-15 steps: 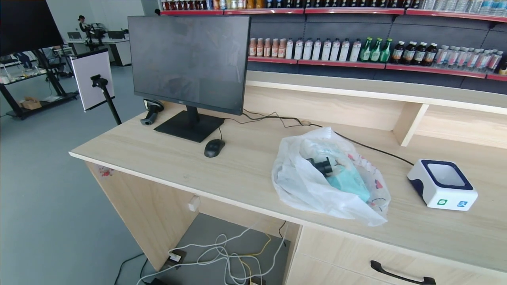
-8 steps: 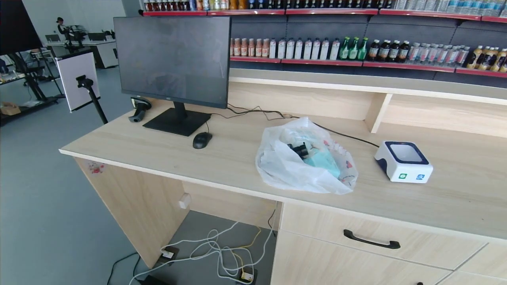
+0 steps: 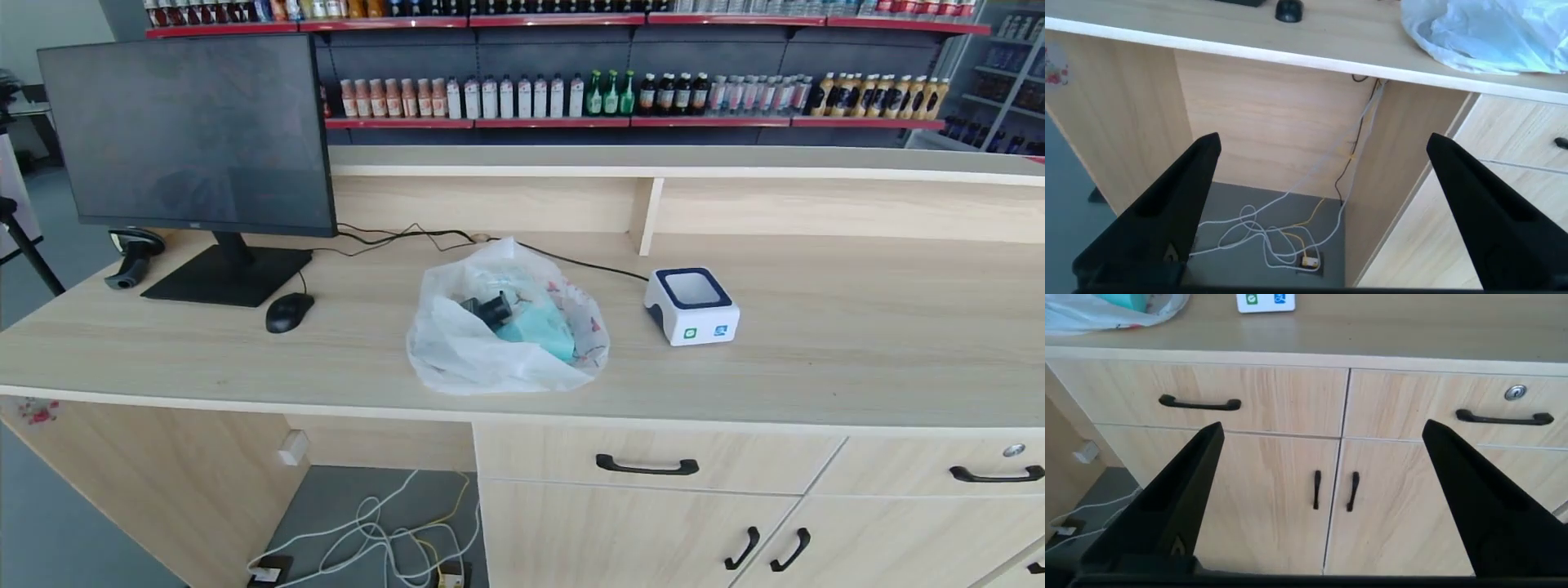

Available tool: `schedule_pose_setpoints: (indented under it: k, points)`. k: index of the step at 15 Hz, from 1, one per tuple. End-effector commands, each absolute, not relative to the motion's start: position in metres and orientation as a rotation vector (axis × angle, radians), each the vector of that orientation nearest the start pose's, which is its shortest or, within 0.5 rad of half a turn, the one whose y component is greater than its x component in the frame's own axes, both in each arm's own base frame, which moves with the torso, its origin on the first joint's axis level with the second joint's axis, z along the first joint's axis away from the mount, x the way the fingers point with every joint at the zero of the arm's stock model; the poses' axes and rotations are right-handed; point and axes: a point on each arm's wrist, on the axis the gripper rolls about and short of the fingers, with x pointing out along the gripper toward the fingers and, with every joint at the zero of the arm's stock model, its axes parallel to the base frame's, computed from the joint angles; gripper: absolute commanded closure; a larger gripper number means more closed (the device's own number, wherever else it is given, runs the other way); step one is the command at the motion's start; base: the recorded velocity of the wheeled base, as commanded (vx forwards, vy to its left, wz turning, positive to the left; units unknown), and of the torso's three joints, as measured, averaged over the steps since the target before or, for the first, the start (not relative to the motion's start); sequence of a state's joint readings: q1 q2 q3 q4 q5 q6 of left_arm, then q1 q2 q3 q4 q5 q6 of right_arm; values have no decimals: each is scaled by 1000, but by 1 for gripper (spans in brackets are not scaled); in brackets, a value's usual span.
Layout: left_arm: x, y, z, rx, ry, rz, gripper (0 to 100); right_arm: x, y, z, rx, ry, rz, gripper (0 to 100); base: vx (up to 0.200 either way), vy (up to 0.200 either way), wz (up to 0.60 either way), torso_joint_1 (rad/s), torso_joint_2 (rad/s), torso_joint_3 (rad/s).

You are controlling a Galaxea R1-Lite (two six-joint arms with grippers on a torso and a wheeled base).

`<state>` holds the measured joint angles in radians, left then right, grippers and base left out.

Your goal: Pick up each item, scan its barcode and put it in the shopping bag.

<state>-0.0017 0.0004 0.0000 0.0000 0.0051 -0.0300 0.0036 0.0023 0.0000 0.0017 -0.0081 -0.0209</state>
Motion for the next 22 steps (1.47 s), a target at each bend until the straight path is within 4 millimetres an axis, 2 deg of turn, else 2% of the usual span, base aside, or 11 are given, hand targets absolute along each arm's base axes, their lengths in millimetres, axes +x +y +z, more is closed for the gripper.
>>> schedule_pose_setpoints:
  k: [1,9,13,18,22]
  points:
    - [-23,0,75,-31,0,5,0,-23,0,75,-21,2,-6,0,0,-200,0,-2,-7,-7]
    - [-23,0,75,-32,0,5,0,-23,0,76,-17,2,-6,0,0,-200,0,4,1,2]
    - [-23,0,75,-32,0,5,0,-23,0,75,-26,2,-6,0,0,0,0,0,0,0]
    - [-23,0,75,-32,0,5,0,-23,0,75,-26,2,-6,0,-200,0,0,4,6,0]
    - [-23,0,75,-28,0,3,0,-23,0,75,-23,2,-6,0,0,0,0,0,0,0]
